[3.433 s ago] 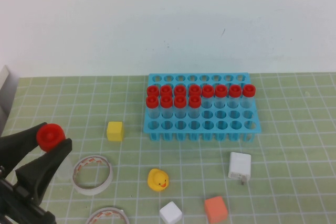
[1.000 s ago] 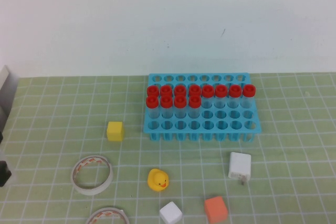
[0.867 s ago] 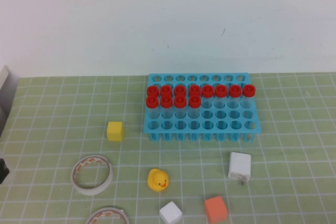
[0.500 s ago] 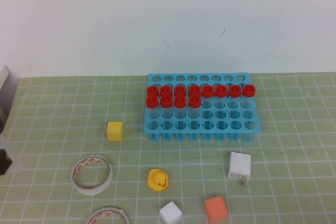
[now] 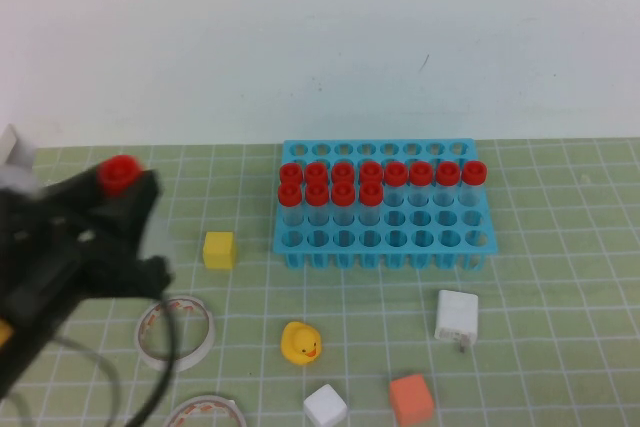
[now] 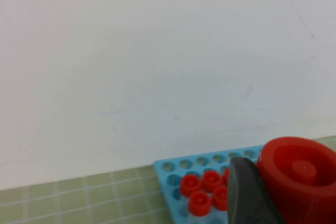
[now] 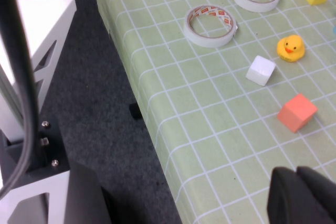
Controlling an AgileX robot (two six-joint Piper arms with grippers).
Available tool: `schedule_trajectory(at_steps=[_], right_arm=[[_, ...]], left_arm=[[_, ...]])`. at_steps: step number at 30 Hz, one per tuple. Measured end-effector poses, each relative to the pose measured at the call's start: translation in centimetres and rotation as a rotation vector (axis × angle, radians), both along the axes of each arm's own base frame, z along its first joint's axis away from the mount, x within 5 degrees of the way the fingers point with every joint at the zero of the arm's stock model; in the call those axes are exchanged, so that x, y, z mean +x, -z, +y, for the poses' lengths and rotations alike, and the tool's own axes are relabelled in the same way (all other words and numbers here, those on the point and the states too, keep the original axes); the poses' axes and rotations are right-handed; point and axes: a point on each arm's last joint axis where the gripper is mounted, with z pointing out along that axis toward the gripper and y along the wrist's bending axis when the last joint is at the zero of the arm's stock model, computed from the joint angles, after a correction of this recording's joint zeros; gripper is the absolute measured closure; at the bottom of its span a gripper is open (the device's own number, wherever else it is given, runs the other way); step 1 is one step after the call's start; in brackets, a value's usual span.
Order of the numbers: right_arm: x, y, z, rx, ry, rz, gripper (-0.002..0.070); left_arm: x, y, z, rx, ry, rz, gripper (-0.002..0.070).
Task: Place the test tubes
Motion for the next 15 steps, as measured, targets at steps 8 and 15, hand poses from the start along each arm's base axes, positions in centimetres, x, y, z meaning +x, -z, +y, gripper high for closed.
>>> schedule_trajectory(at_steps=[8, 15], right_arm=[[0.0, 0.0, 0.0, 0.000, 0.000, 0.000, 0.0678], [0.0, 0.0, 0.0, -0.002, 0.000, 0.001, 0.0678]], left_arm=[[4.9, 0.9, -5.3, 0.097, 0.184, 0.002, 0.0411], [9.0, 1.2, -8.8, 0.010, 0.309, -0.008, 0.0411]])
